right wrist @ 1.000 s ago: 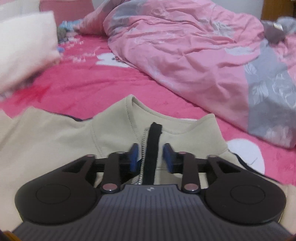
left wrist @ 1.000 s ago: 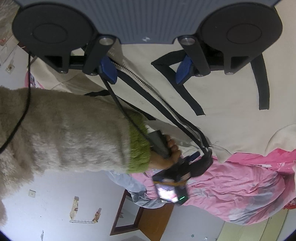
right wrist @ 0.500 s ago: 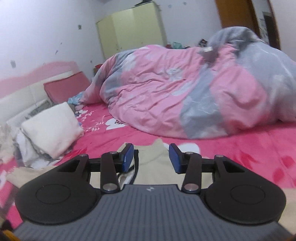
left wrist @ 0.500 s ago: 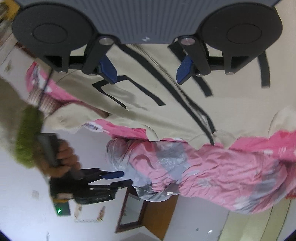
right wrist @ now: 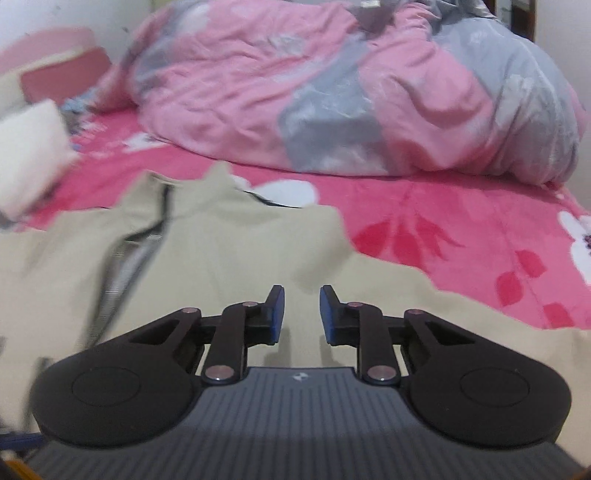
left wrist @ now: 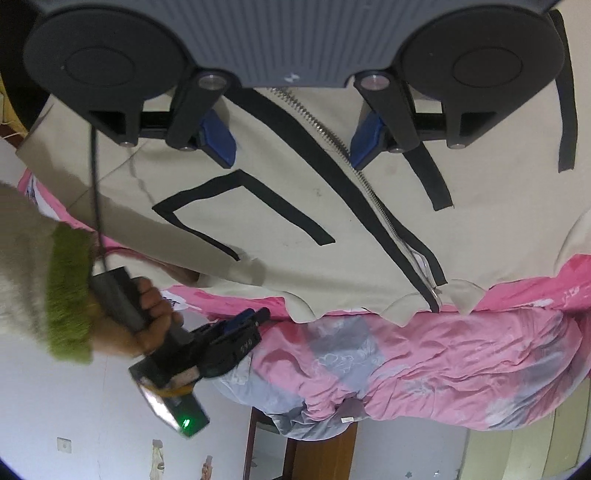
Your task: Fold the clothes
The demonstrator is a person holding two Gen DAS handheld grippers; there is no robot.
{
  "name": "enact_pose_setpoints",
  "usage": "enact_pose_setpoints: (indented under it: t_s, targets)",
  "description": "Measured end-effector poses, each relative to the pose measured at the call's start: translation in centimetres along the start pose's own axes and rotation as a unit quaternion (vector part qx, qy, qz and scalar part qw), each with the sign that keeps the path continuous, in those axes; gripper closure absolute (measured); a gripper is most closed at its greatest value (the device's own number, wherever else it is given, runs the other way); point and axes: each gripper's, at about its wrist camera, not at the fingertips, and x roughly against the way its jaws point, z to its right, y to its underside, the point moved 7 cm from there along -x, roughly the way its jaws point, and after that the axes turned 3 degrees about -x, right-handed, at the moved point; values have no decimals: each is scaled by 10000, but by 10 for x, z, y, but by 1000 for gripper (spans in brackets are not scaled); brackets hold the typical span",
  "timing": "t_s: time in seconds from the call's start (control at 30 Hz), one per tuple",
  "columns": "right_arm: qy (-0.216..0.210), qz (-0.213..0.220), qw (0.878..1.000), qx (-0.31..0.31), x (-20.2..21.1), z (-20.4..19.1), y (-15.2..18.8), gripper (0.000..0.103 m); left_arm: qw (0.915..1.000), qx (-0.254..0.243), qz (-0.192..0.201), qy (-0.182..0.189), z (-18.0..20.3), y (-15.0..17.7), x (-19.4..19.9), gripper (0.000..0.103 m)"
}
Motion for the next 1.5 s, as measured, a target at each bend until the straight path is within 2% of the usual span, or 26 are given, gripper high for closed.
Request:
enact_pose_setpoints:
  t_s: [0.1,0.17,0.23,0.3,0.4,0.43,0.47,0.5,0.53,0.57,0.6,0.63,0.67,0.7,0.8,0.87,0.93,1.03,1.07,1.13,1.17,1.3,1.37,1.43,1.5]
  targets:
    - [253,59,9994,-230,-16,28,-5,81,10000,9,25,20,-1,2,-1,32]
    - [64,54,9991,-412,-28,48,-13,72,10000,7,32,58,0,2,-2,32]
    - [-166,-90,9995,-257,-42,63,-22,47,10000,13,32,93,0,2,-3,31]
    - [-53,-103,9999,82,-52,80,-30,43,10000,-1,31,90,1,2,-3,31]
    - [-285,-496,9983,57,-71,102,-34,31,10000,-22,28,86,2,2,-3,29]
    - [-442,-739,9963,-3,-77,106,-30,23,10000,-29,27,84,2,2,-4,29]
    - [-542,-1023,9933,14,-83,107,-23,21,10000,-35,26,83,2,2,-4,29]
    - [-558,-1350,9892,130,-89,107,-15,21,10000,-42,25,82,2,2,-4,28]
    - [-465,-1498,9870,365,-93,104,-9,21,10000,-49,24,80,3,2,-4,28]
    - [-398,-1441,9876,478,-91,100,-8,22,10000,-56,24,79,3,2,-4,28]
    - [-334,-1383,9881,589,-89,95,-7,36,9999,-63,23,78,3,2,-4,28]
    - [-351,-1308,9888,623,-84,90,-9,72,9999,-69,22,77,4,2,-4,28]
    - [-232,-1212,9898,710,-79,84,-10,95,9999,-70,21,76,4,2,-4,28]
    - [-12,-1081,9901,899,-73,77,-12,100,9999,-71,19,76,4,2,-5,28]
    - [719,-533,9859,1412,-47,62,-20,100,9999,-75,16,76,3,2,-5,28]
    - [1288,-212,9782,1614,-32,60,-24,100,9999,-77,14,75,3,2,-5,28]
    - [1688,-315,9734,1518,-38,70,-15,100,9999,-80,11,75,3,2,-5,28]
    - [1885,-751,9723,1162,-68,86,9,97,9999,-83,9,74,3,2,-5,28]
    - [1913,-654,9722,1182,-74,87,13,95,9999,-86,14,69,3,2,-5,28]
    - [2089,-421,9690,1249,-70,87,9,80,9999,-90,25,59,4,2,-5,28]
    - [2096,-311,9708,1125,-64,85,3,79,9999,-92,31,54,4,2,-5,28]
    - [1584,187,9840,789,-42,68,-31,78,9999,-93,60,49,4,3,-5,28]
    - [987,358,9909,838,-37,44,-44,79,9999,-87,74,51,4,3,-5,28]
    - [225,333,9950,910,-47,14,-52,80,9999,-98,85,43,5,3,-5,28]
    - [-307,88,9958,853,-72,-9,-50,80,9999,-108,96,36,5,4,-4,28]
